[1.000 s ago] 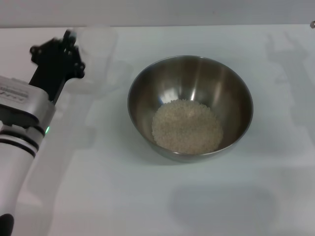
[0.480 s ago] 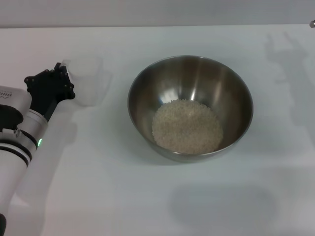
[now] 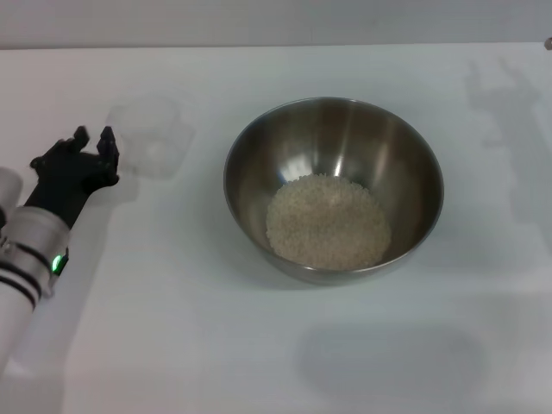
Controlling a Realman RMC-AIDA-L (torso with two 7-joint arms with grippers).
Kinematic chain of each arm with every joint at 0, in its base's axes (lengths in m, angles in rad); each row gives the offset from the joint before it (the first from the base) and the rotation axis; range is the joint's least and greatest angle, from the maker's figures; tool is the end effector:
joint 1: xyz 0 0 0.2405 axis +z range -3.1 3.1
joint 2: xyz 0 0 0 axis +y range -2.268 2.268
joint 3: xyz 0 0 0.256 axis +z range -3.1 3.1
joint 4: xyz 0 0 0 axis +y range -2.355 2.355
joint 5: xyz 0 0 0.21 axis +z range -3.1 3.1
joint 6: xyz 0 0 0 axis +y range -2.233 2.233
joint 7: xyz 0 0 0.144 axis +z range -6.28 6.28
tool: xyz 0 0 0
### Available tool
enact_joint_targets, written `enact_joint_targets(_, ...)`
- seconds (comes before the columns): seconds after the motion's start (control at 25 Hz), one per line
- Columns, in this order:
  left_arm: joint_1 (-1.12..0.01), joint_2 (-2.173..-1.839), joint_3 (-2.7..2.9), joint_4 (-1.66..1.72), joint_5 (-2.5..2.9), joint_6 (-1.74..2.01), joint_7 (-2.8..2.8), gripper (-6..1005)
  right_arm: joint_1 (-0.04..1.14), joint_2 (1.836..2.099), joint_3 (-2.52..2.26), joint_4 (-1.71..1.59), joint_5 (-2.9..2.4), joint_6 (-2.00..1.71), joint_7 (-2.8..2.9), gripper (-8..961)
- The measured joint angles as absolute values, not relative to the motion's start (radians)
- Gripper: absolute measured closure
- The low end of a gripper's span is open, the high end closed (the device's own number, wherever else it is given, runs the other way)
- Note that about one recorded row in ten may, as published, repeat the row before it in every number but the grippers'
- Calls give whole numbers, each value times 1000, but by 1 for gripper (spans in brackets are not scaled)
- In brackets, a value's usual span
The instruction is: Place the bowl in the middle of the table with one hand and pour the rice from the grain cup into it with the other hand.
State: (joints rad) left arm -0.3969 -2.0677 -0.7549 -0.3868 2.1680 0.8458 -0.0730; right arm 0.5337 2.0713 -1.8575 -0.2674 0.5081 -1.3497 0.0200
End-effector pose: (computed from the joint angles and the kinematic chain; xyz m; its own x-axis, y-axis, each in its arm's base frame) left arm -0.3199 0.3318 -0.0615 0.6483 0.1977 0.7353 0.7614 -0.1596 -0.6284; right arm 0.2519 0.3743 0.0337 0.6657 0.4444 -0.5994 -0.6148 -0.1285 -0.7781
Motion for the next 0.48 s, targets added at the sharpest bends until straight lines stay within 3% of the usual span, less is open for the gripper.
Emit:
enact_joint_targets(0.16,-353,-2065,-747,-388,2188,912,-111,749,531,2072,-1847,-250,512,-1346,20,512)
enact_joint_targets(0.28,-281,-2070,-746,-386,2229,1095,-147,608,529,2075,-1840,-214,514,-1341,22,512)
enact_joint_targets(0.48,-259,-2073,-725,-386,2236,1277,-158,378,505,2084,-1860,-170,509,-1281,96,512)
